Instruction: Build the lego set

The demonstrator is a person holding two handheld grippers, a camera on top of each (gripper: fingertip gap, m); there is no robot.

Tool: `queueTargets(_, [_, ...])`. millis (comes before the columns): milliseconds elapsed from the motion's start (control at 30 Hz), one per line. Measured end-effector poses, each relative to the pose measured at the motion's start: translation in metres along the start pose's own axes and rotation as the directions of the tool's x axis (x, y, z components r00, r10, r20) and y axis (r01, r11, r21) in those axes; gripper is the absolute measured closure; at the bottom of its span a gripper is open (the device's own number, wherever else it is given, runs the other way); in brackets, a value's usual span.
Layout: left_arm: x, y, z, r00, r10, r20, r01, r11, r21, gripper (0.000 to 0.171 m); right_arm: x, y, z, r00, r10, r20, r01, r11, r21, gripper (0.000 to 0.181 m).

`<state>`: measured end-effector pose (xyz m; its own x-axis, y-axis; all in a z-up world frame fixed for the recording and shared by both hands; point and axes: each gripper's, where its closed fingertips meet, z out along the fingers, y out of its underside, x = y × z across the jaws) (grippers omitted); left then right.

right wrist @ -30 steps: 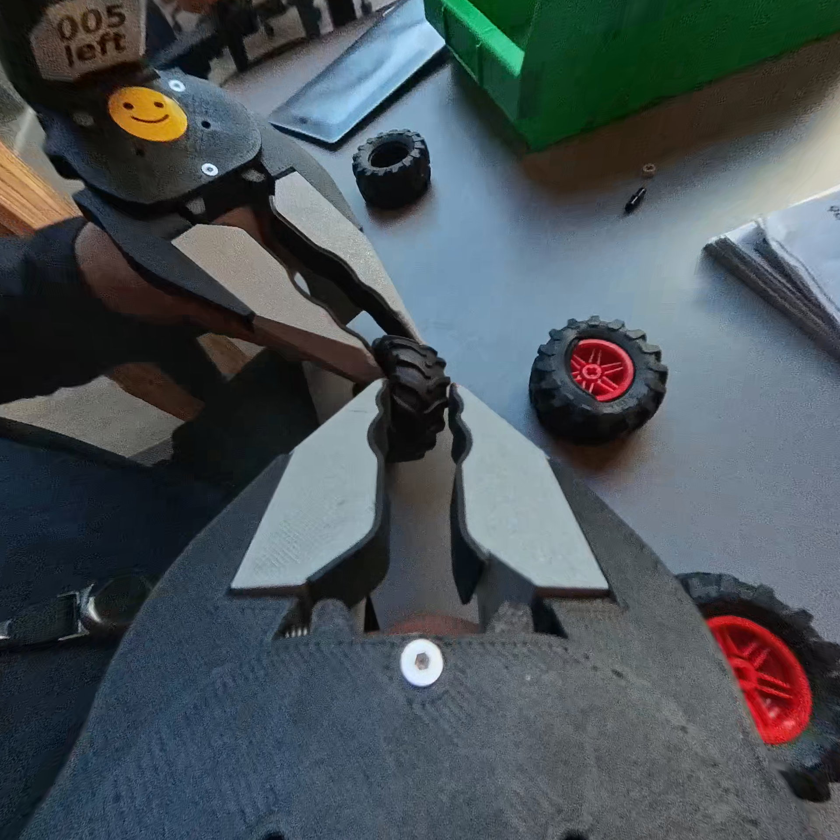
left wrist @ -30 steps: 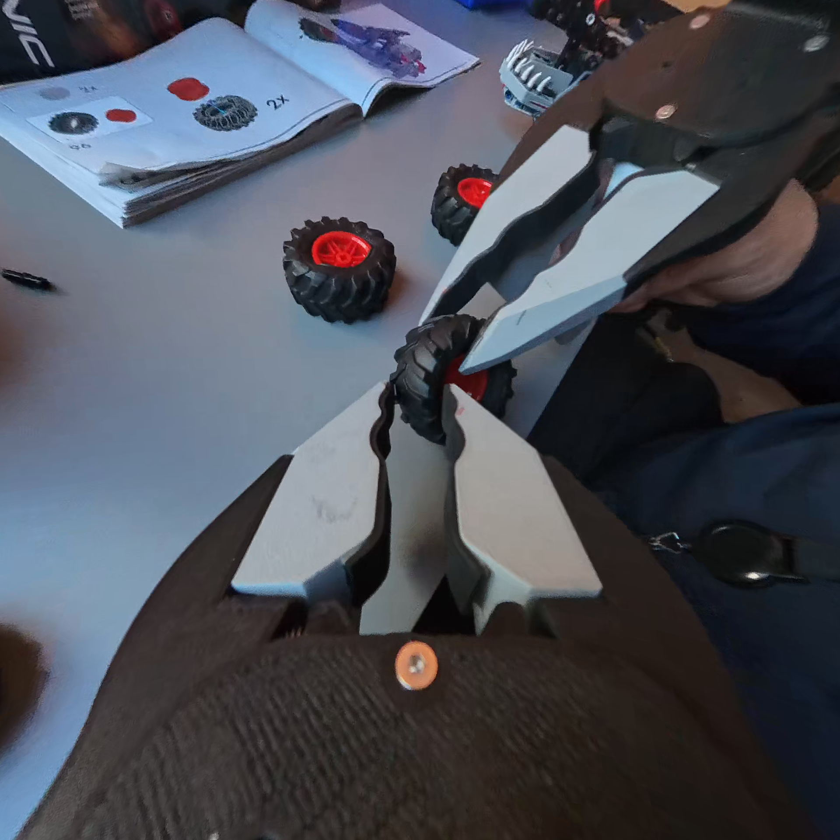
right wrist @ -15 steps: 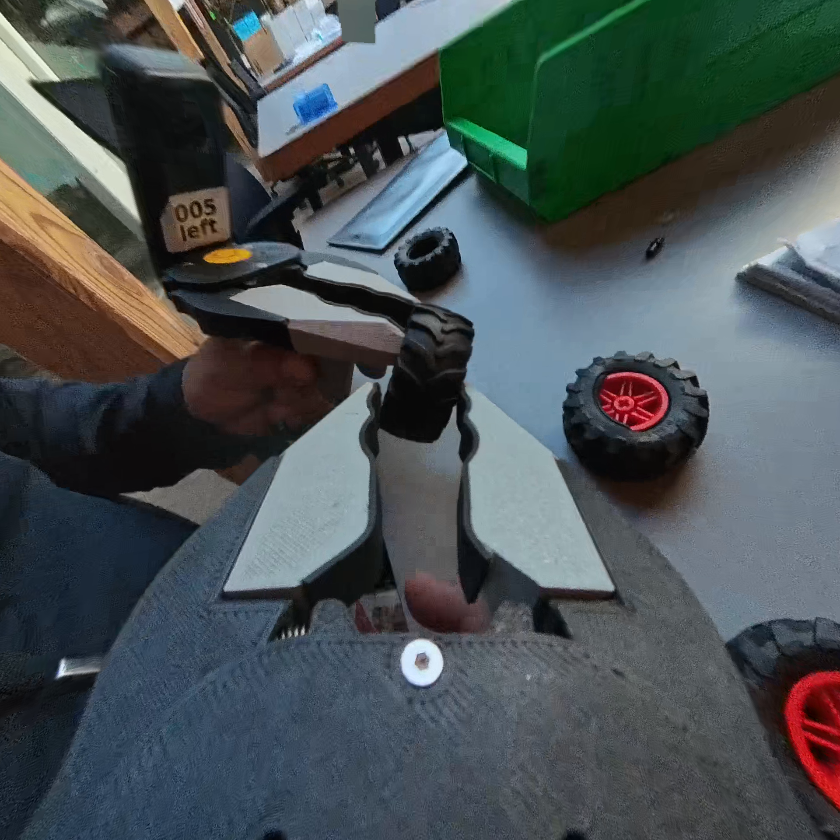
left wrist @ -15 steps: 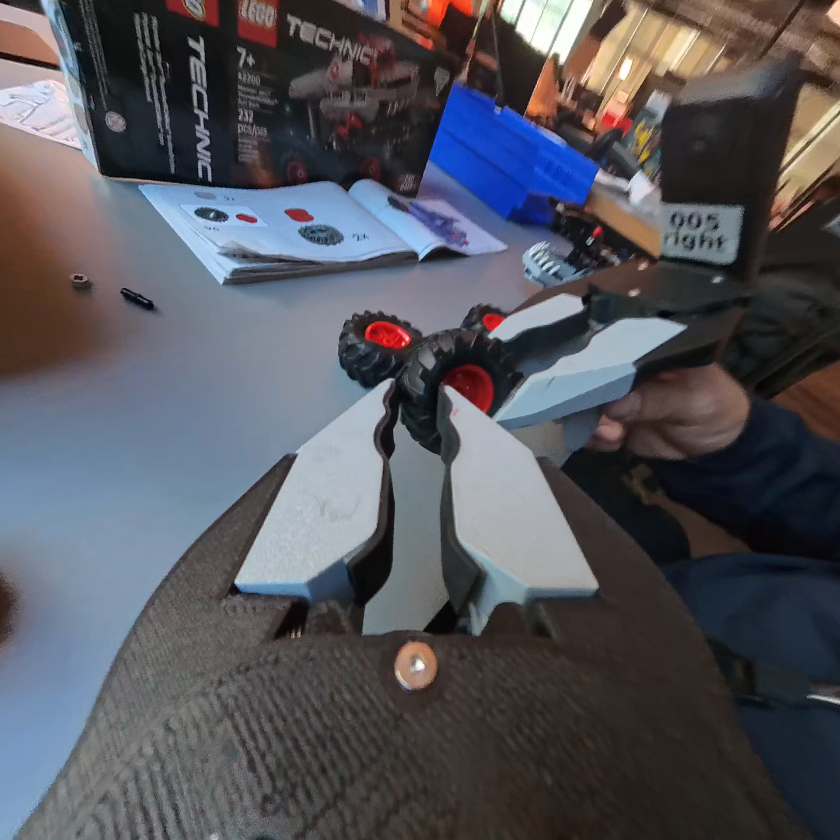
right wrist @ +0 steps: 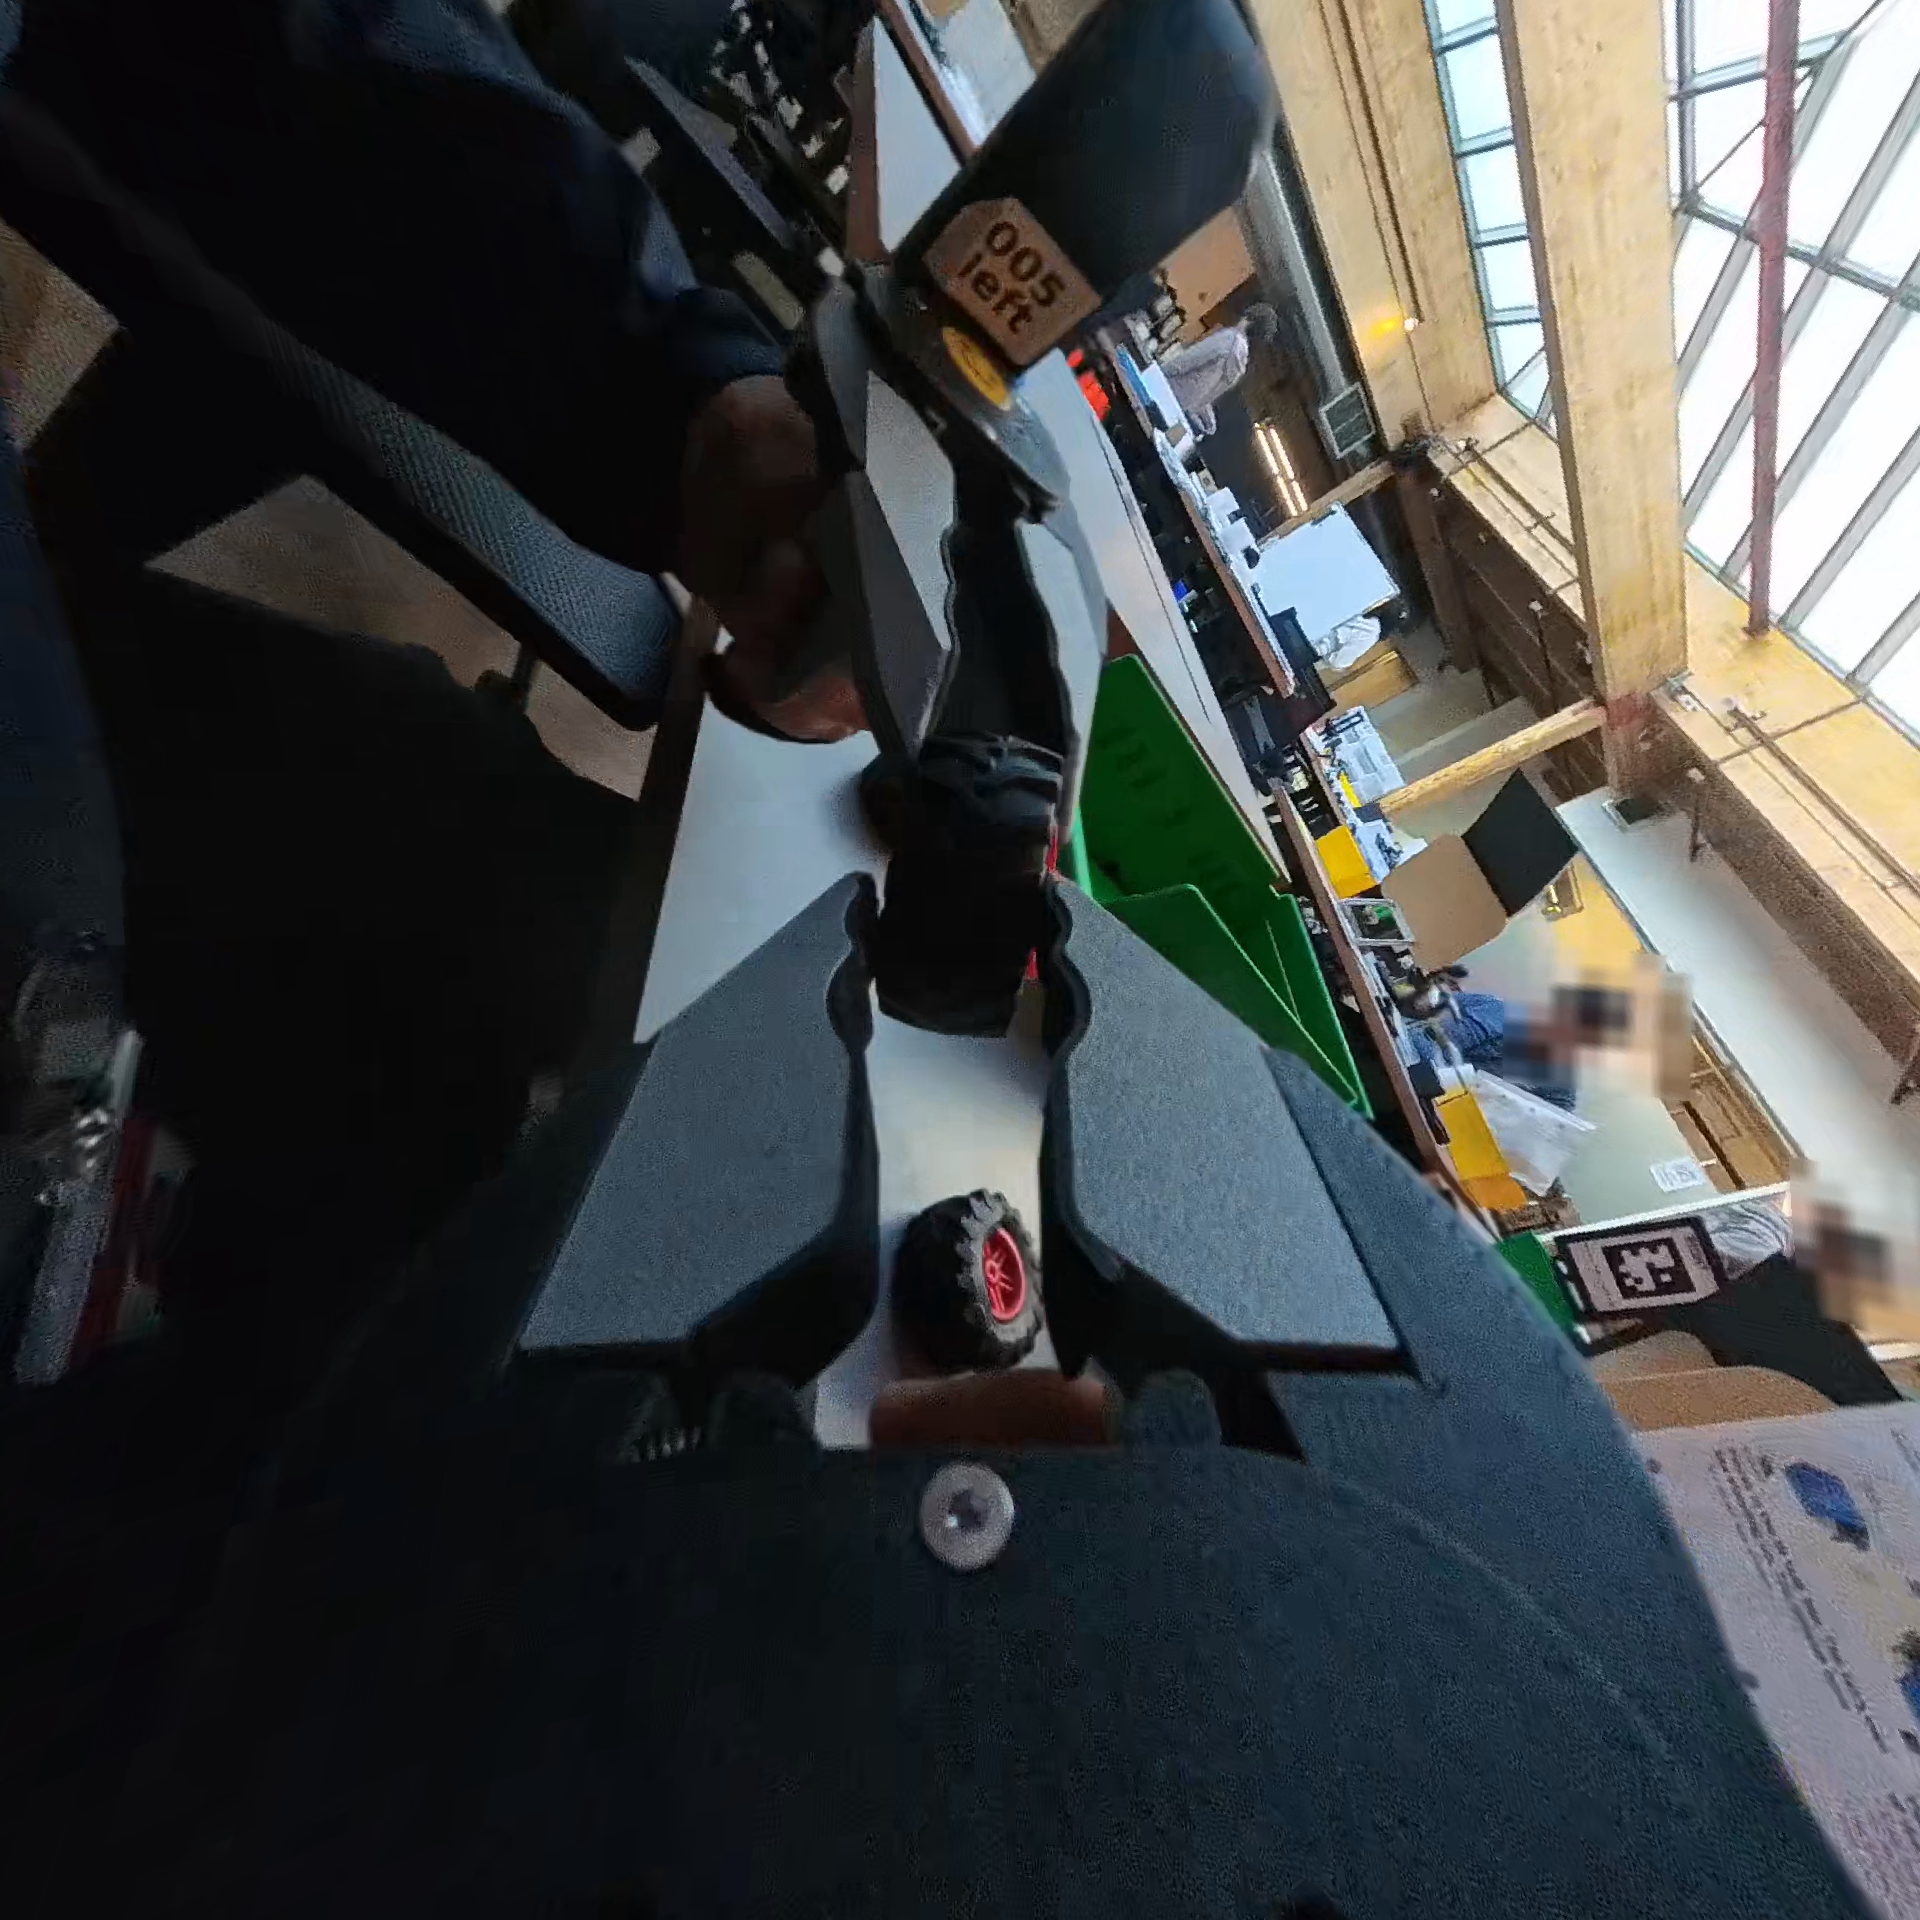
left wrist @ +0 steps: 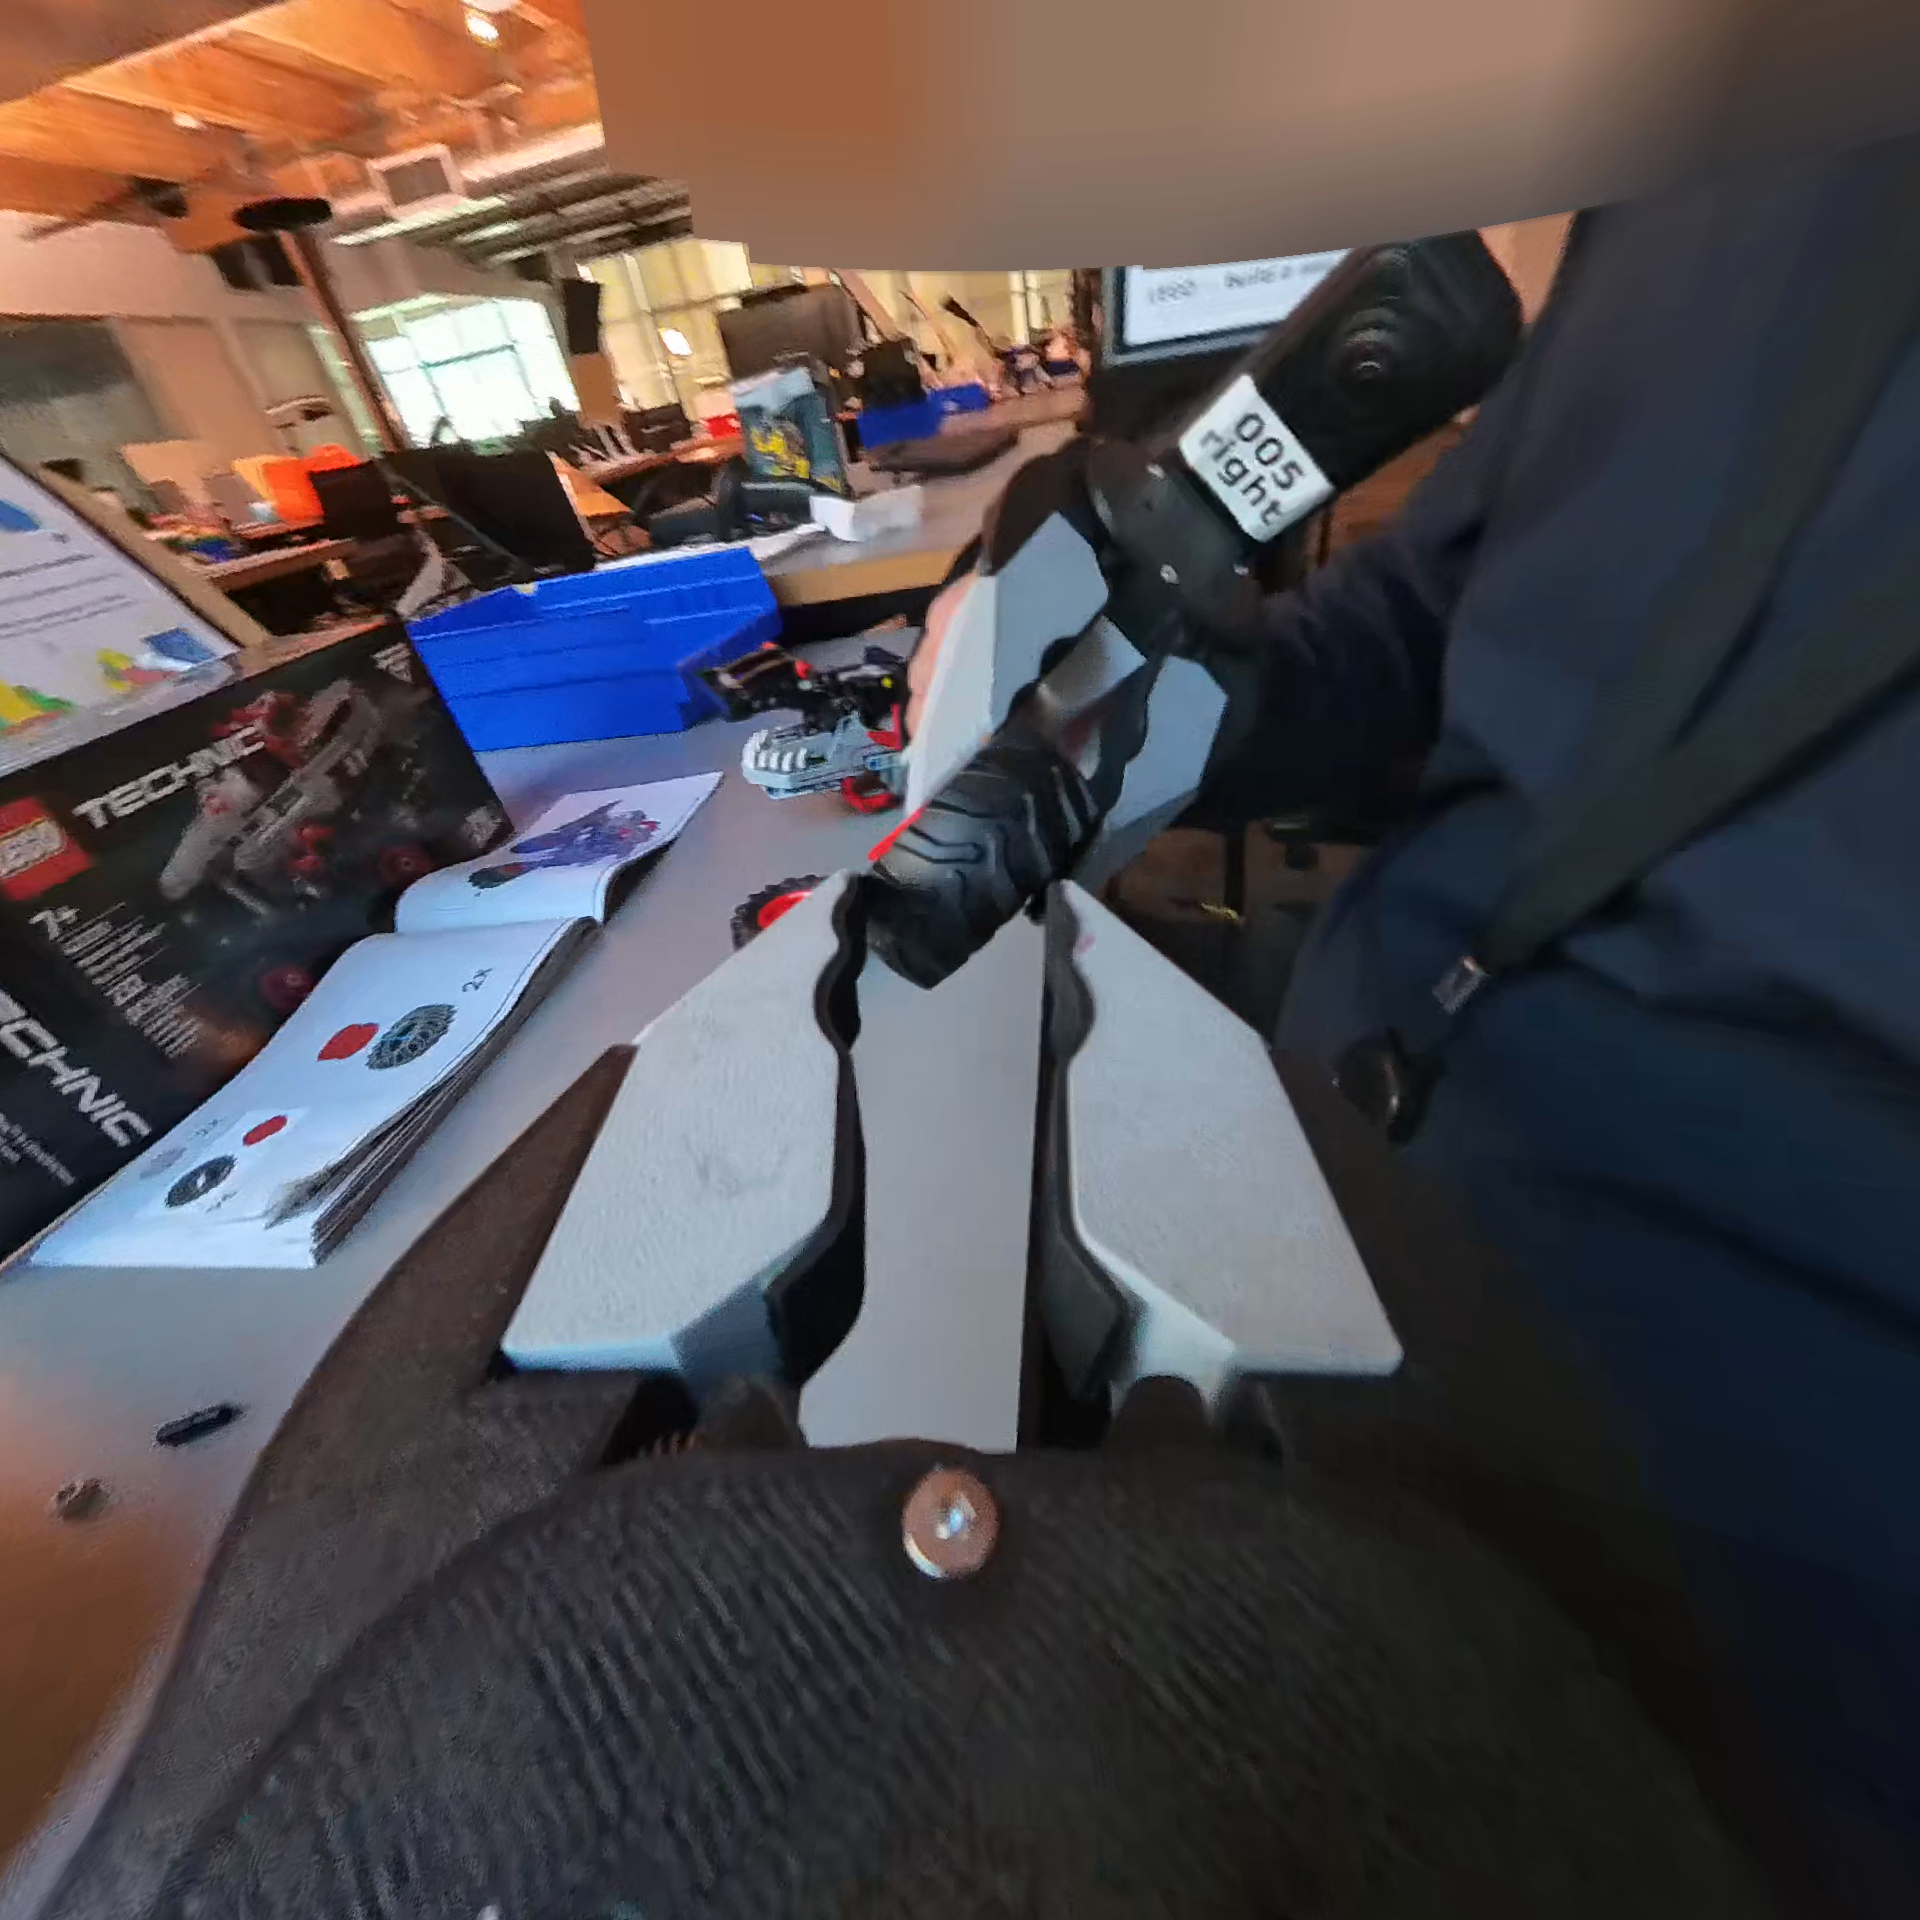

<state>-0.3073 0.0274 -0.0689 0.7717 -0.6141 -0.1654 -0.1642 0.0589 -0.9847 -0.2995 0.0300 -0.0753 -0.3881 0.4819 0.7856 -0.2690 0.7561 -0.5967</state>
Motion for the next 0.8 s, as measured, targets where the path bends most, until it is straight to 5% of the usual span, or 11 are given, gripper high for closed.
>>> queueTargets(133, [0.0,0.002,0.008,0.996,0.083,-0.019,-0.083,0.996,-0.031,0.125,-0.005,-0.002,-0.004,0.996,0.055,0.071,-0.057,0.998,0.025,0.155])
queueTargets(267, [0.002,0.021,0.017,0.965,0.259,-0.031,-0.261,0.953,-0.153,0.144,-0.012,0.008,-0.002,0.987,0.122,0.107,-0.127,0.991,0.042,0.154])
queueTargets(400, [0.01,0.024,0.022,0.954,0.296,-0.057,-0.301,0.942,-0.149,0.147,-0.035,0.024,0.005,0.971,0.134,0.2,-0.133,0.991,-0.021,0.147])
queueTargets(600, [0.013,0.017,0.02,0.965,0.228,-0.128,-0.24,0.967,-0.086,0.144,-0.024,0.027,0.004,0.984,0.063,0.164,-0.058,0.998,-0.034,0.152])
queueTargets(800, [0.011,0.05,0.015,0.912,0.272,-0.307,-0.348,0.909,-0.229,0.144,-0.041,0.04,0.009,0.945,-0.006,0.326,0.03,0.997,-0.067,0.155])
